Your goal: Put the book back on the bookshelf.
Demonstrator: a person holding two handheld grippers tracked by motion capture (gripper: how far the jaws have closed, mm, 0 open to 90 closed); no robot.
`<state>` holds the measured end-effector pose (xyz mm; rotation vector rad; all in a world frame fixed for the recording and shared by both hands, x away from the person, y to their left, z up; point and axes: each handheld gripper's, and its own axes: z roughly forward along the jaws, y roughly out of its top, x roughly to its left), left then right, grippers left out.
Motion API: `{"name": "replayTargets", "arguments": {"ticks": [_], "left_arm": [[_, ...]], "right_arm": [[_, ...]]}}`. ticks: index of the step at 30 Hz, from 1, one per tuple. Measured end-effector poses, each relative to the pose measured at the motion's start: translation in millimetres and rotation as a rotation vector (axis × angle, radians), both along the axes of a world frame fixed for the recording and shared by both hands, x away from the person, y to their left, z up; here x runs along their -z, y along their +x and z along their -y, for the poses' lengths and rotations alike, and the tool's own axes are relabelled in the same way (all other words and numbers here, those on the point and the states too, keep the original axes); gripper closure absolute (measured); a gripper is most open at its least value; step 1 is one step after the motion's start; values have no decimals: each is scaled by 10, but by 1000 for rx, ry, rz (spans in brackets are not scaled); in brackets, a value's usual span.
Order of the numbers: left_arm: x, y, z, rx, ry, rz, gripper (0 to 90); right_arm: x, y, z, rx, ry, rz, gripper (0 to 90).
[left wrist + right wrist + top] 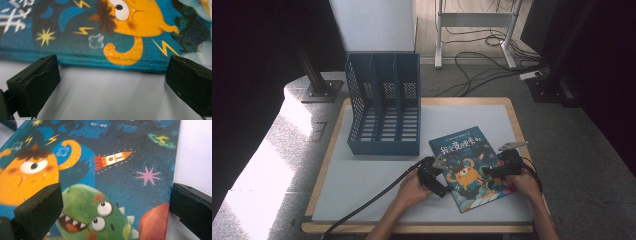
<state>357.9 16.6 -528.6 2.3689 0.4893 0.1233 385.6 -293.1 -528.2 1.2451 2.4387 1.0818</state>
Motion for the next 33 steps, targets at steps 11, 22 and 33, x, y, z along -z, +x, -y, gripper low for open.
{"name": "replayTargets", "arguments": {"ticks": [11, 22, 33], "left_arm": [[8, -45, 27, -36, -8, -1, 0], [10, -45, 25, -37, -10, -1, 0], [10, -45, 25, -36, -9, -1, 0]], "right_arm": [[-18, 188, -2, 58, 68, -22, 42], [-102, 206, 112, 87, 193, -86, 65], [-239, 51, 276, 14, 148, -163, 122]]}}
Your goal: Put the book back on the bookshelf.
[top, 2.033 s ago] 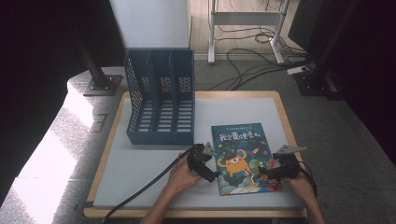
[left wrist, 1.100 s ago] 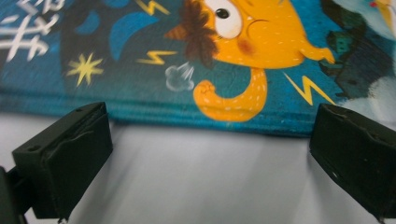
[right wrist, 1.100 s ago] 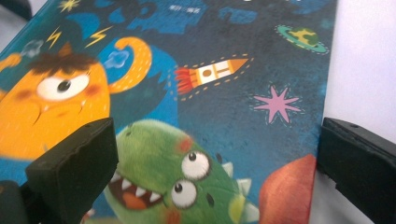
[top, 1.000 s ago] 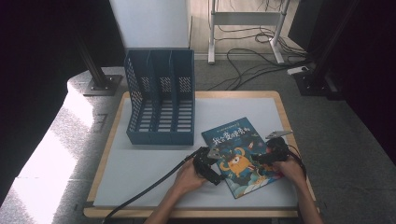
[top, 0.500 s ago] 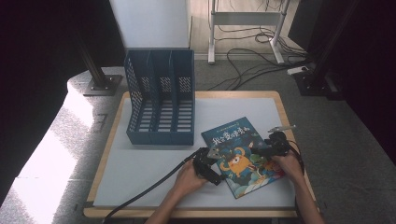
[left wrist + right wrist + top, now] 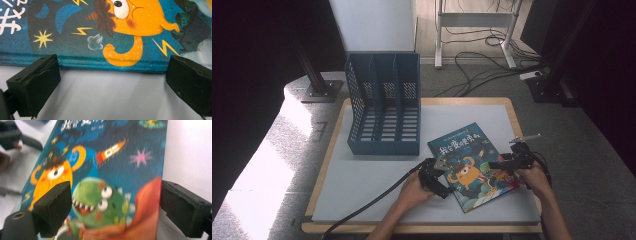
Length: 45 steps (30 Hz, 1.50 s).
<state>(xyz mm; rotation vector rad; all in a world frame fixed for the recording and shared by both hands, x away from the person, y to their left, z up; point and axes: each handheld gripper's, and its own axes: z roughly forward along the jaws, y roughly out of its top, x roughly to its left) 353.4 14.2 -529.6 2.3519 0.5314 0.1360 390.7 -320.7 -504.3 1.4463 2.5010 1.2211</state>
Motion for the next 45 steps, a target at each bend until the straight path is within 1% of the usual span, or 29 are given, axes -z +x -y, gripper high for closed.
{"name": "replayTargets", "arguments": {"ticks": [3, 4, 6, 11, 15, 16, 18, 20, 22, 23, 24, 26, 27, 28, 29, 30, 31, 32, 35, 36, 37, 38, 39, 40, 41, 44, 45], "left_arm": [[0, 0, 0, 0, 0, 0, 0], [0, 0, 1, -1, 0, -1, 0], [0, 1, 1, -1, 0, 0, 0], [0, 0, 0, -1, 0, -1, 0], [0, 1, 0, -1, 0, -1, 0], [0, 1, 0, -1, 0, -1, 0], [0, 1, 0, -1, 0, 0, 0], [0, 1, 0, -1, 0, -1, 0], [0, 1, 0, -1, 0, 0, 0], [0, 1, 0, -1, 0, 0, 0], [0, 1, 0, -1, 0, 0, 0], [0, 1, 0, -1, 0, 0, 0], [0, 1, 0, -1, 0, 0, 0], [0, 1, -1, -1, 0, -1, 0], [0, 1, -1, -1, 0, -1, 0], [0, 1, -1, -1, 0, -1, 0], [0, 0, -1, -1, 0, 0, 0], [0, 0, -1, -1, 0, 0, 0], [0, -1, -1, -1, 1, 0, 0], [0, -1, -1, -1, 0, 0, 0], [0, -1, -1, -1, 0, 0, 0], [0, -2, -1, -1, 0, 0, 0], [0, -2, -1, -1, 0, 0, 0], [0, -2, -1, 0, 1, 0, 0], [0, -2, -2, 1, 1, 1, 0], [1, -4, -1, 0, 0, 1, 0], [1, -4, -1, 0, 0, 1, 0]], "right_arm": [[5, -28, 46, -16, 3, -13, 128], [15, -59, 110, -30, 24, -30, 139], [26, -80, 152, -38, 43, -42, 142], [34, -116, 203, -49, 54, -42, 168], [-16, -130, 269, -49, 122, -38, 177], [-16, -130, 269, -49, 122, -38, 177], [-55, -143, 289, -56, 141, -30, 183], [-79, -157, 296, -54, 145, -38, 199], [-88, -192, 275, -96, 162, -66, 258], [-104, -206, 263, -84, 140, -49, 286], [-123, -218, 248, -79, 115, -34, 295], [-153, -219, 222, -94, 72, -15, 303], [-153, -219, 222, -94, 72, -15, 303], [-177, -194, 209, -111, 49, 10, 339], [-177, -194, 209, -111, 49, 10, 339], [-185, -172, 209, -122, 57, 16, 359], [-198, -143, 203, -142, 60, 37, 417], [-212, -127, 193, -160, 51, 62, 456], [-247, -118, 189, -196, 53, 94, 472], [-282, -140, 206, -207, 75, 130, 508], [-302, -154, 216, -213, 83, 148, 522], [-330, -177, 222, -218, 93, 179, 538], [-330, -177, 222, -218, 93, 179, 538], [-386, -222, 214, -223, 73, 217, 543], [-386, -222, 214, -223, 73, 217, 543], [-432, -264, 187, -231, 51, 260, 544], [-439, -270, 184, -234, 48, 266, 544]]}}
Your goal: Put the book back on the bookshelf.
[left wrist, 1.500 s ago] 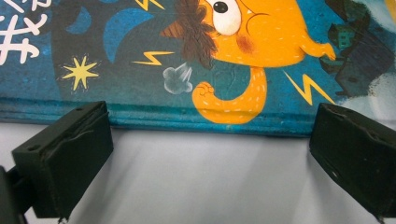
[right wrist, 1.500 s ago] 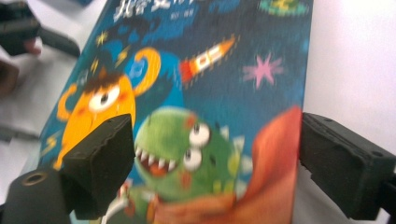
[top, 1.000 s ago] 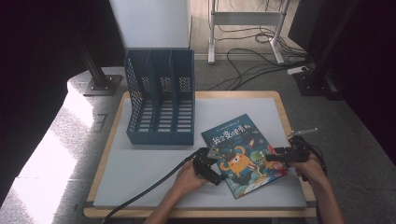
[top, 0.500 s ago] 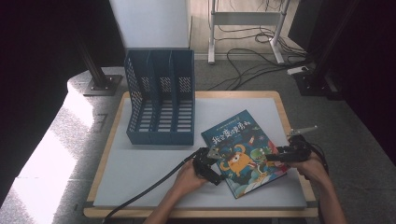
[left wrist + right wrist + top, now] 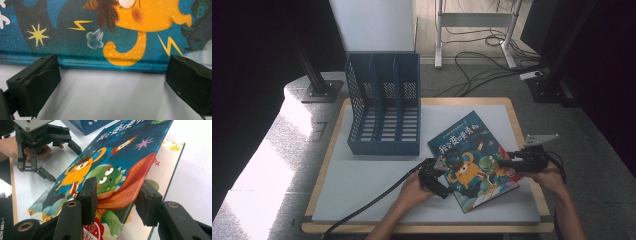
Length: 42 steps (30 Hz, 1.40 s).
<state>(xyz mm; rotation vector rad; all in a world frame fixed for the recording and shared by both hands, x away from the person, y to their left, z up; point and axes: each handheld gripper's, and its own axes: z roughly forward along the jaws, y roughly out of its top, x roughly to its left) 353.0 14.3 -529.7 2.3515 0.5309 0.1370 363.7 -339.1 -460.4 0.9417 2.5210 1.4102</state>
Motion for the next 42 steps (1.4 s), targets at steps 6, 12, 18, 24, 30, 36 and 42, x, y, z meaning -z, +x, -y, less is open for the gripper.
{"name": "replayTargets", "arguments": {"ticks": [6, 12, 18, 24, 30, 36, 42], "left_arm": [[-3, -16, -14, 5, 21, 14, 0], [-5, -5, -53, -6, 8, 6, 5], [-11, 62, -82, 1, -33, -34, 0], [-18, 165, -118, 2, -81, -84, 0], [-17, 178, -107, 1, -82, -85, 0], [-16, 189, -88, 3, -83, -84, 0], [-18, 212, -88, 2, -99, -100, 0]], "right_arm": [[3, -44, 13, -2, 8, 37, 547], [23, -143, 62, 9, 30, 85, 549], [-17, -241, 112, -11, 62, 133, 575], [-61, -277, 108, -9, 97, 133, 598], [-25, -265, 133, -8, 109, 125, 598], [-56, -316, 120, -23, 104, 171, 598], [-39, -355, 141, -33, 119, 205, 598]]}}
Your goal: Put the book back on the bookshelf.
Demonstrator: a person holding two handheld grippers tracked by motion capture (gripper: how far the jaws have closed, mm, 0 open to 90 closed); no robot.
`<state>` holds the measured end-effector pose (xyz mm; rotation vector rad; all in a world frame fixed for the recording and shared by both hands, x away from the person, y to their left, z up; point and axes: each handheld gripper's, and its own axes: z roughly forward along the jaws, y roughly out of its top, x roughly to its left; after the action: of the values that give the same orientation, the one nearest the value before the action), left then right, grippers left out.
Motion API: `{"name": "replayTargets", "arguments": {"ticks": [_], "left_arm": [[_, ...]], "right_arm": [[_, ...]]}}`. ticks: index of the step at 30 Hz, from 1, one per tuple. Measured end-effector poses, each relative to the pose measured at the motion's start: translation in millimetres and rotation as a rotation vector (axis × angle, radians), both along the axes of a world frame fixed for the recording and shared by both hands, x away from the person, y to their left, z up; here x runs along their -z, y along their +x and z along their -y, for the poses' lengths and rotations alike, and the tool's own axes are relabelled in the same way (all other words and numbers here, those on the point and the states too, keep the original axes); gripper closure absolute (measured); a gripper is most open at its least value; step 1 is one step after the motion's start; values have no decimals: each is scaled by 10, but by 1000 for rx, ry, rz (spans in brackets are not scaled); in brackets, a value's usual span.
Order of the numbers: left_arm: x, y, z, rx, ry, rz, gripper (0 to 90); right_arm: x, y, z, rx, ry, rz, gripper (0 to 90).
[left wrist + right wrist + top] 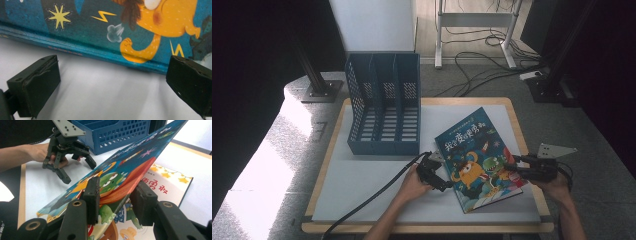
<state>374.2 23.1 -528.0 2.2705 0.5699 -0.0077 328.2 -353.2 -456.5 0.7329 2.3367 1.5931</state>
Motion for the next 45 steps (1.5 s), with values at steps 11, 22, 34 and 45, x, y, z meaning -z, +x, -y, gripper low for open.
{"name": "replayTargets", "arguments": {"ticks": [11, 22, 34, 45], "left_arm": [[1, 200, 47, -22, -34, -39, 0], [-7, 282, 19, -14, -113, -106, 0], [-48, 287, 30, -17, -184, -94, 0], [-203, 258, 16, -7, -234, -82, 0]], "right_arm": [[-9, -48, 6, -18, 10, 49, 598], [33, -38, 55, -13, 33, 22, 596], [52, -2, 155, -19, 26, -62, 594], [220, 18, 226, 59, -54, -186, 516]]}}
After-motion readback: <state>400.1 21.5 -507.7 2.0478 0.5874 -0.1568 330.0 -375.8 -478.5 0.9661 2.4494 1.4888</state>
